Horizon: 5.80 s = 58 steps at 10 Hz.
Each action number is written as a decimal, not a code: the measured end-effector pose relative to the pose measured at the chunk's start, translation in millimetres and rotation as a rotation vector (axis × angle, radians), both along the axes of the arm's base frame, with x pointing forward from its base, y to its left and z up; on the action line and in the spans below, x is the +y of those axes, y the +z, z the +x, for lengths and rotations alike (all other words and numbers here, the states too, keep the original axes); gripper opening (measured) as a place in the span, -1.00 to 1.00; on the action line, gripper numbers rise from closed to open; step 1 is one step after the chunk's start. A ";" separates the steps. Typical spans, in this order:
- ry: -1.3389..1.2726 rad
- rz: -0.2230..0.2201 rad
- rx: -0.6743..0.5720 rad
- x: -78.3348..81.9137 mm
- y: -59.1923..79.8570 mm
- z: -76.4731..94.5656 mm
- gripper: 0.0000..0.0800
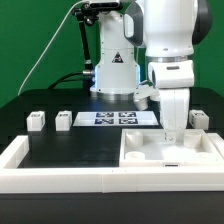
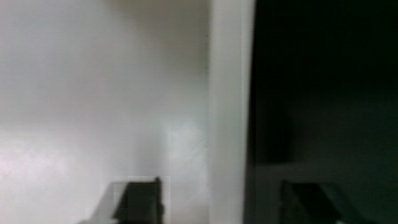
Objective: Assemble square table
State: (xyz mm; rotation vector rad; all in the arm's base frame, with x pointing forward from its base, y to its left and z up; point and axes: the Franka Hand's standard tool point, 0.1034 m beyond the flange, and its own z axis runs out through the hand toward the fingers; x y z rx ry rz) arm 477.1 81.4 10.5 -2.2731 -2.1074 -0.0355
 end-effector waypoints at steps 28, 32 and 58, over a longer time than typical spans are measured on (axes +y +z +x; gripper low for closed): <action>-1.660 0.081 0.076 74.0 39.3 -64.7 0.62; -1.606 -0.059 0.186 77.9 33.8 -80.8 0.62; -1.428 -0.638 0.752 95.0 7.0 -111.4 -0.28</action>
Offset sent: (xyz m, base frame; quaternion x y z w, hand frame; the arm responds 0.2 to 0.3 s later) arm 0.0000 0.0000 0.0000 0.0000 0.0000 0.0000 1.0000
